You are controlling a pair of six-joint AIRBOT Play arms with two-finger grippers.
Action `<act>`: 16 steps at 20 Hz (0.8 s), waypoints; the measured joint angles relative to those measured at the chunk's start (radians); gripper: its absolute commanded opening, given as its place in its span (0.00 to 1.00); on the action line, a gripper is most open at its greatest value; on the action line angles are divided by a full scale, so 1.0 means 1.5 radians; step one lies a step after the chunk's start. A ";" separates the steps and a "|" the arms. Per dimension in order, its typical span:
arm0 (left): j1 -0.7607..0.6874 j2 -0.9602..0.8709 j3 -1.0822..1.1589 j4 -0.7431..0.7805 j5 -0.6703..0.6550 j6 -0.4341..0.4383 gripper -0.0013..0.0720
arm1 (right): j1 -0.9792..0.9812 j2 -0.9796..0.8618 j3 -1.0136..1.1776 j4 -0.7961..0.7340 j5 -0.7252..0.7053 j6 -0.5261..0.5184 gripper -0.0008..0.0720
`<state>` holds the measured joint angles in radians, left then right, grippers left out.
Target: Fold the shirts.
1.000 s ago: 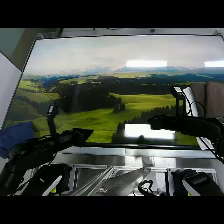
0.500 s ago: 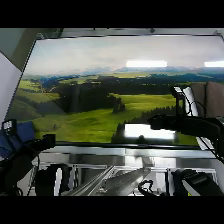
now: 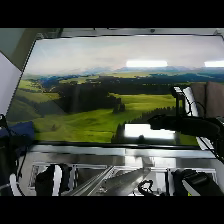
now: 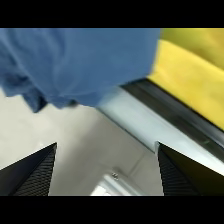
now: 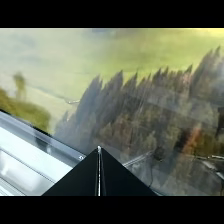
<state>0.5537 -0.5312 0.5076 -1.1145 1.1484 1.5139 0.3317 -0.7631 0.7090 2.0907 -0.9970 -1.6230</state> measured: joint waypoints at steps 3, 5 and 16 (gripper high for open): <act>0.074 -0.140 0.038 0.044 -0.058 -0.011 0.95 | 0.000 -0.002 0.000 0.000 0.000 0.000 0.04; 0.125 -0.229 0.061 0.058 -0.086 -0.023 0.95 | 0.000 -0.002 0.000 0.000 0.000 0.000 0.04; 0.208 -0.533 0.220 -0.090 -0.138 0.057 0.03 | 0.000 -0.003 0.000 0.000 0.000 0.000 0.04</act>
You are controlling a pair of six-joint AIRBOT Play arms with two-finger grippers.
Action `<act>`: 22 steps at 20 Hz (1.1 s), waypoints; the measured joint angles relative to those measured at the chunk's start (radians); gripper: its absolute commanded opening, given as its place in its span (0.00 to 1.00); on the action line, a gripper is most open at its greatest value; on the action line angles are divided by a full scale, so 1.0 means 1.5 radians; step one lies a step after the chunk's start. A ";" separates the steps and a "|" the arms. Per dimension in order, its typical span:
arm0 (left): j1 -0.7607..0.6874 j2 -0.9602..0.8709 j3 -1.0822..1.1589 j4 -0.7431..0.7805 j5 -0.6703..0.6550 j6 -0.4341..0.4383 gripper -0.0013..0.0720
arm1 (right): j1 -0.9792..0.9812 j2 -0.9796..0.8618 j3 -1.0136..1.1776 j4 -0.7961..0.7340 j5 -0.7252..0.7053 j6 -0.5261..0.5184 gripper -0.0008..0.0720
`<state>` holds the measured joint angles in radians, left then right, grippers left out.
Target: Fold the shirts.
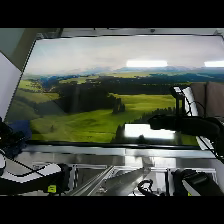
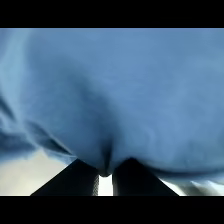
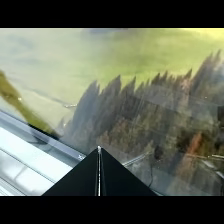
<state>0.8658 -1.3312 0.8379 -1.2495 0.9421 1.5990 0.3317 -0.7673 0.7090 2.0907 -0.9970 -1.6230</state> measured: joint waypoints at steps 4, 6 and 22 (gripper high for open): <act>-0.072 0.045 0.075 -0.084 0.037 0.016 0.03 | 0.000 0.000 0.000 0.000 0.000 0.000 0.04; -0.133 0.098 0.123 -0.153 0.056 0.018 0.03 | 0.000 0.000 0.000 0.000 0.000 0.000 0.04; -0.843 0.156 0.332 -0.415 0.063 -0.076 0.03 | -0.002 0.000 0.000 0.000 0.001 0.000 0.29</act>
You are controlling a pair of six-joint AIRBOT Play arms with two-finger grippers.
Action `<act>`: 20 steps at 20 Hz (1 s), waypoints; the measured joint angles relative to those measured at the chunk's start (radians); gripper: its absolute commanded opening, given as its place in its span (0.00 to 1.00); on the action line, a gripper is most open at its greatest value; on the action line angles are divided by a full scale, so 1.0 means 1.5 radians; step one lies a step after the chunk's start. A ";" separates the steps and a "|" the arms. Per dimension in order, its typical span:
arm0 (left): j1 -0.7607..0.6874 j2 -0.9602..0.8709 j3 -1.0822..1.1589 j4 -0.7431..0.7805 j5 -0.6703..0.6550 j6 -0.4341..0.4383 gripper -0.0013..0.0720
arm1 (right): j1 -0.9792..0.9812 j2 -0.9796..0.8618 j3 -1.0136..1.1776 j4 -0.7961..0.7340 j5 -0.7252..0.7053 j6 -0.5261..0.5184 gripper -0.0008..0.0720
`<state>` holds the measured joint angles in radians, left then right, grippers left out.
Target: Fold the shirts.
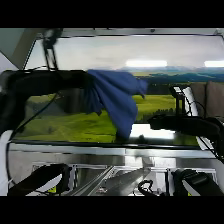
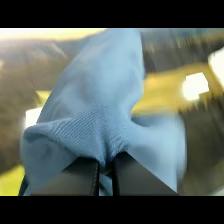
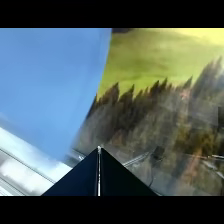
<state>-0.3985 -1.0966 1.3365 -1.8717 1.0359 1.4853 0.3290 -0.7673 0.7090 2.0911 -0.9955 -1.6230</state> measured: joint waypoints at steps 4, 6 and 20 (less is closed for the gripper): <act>-0.056 -0.149 0.001 -0.003 0.028 -0.003 0.04 | -0.027 0.000 0.000 0.000 -0.001 0.033 0.40; -0.057 -0.206 0.002 -0.007 0.052 -0.003 0.04 | -0.062 0.000 0.004 0.001 -0.005 0.049 0.50; 0.192 -0.022 -0.219 -0.063 0.235 0.013 0.97 | -0.302 -0.311 0.084 0.041 -0.055 -0.032 0.69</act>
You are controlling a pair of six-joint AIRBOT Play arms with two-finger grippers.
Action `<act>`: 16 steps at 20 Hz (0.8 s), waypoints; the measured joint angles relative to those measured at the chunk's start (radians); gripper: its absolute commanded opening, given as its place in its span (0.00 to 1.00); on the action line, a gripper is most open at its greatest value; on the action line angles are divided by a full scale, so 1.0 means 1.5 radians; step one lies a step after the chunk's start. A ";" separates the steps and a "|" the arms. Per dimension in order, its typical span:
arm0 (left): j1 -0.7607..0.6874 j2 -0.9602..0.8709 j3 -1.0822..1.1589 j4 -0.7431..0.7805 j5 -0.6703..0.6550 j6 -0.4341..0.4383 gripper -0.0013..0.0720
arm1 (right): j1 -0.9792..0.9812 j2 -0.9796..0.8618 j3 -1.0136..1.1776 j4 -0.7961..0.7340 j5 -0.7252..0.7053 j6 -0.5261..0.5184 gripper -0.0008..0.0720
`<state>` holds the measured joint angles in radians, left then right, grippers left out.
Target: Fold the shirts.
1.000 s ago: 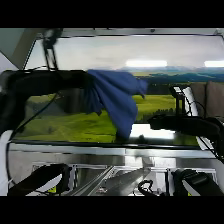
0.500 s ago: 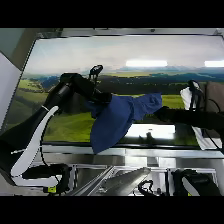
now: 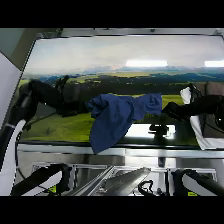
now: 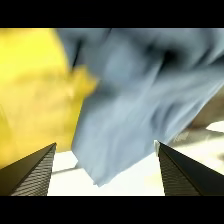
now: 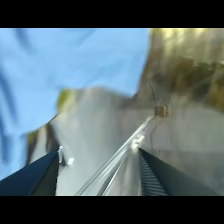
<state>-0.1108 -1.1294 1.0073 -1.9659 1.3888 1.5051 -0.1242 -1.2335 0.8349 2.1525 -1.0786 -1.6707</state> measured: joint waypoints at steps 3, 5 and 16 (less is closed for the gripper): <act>0.012 0.088 -0.159 -0.040 -0.030 -0.004 0.97 | -0.005 -0.099 0.056 0.008 0.004 -0.014 0.69; 0.015 0.135 -0.254 -0.076 -0.064 -0.006 0.97 | -0.006 -0.153 0.102 0.010 -0.001 -0.018 0.69; -0.116 0.109 -0.440 -0.184 -0.223 -0.021 0.82 | -0.007 -0.264 0.188 0.023 -0.027 -0.045 0.69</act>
<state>-0.2848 -0.9661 0.3473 -2.2425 1.0542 1.4742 -0.1341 -1.6295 1.1172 2.1868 -1.1198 -1.7378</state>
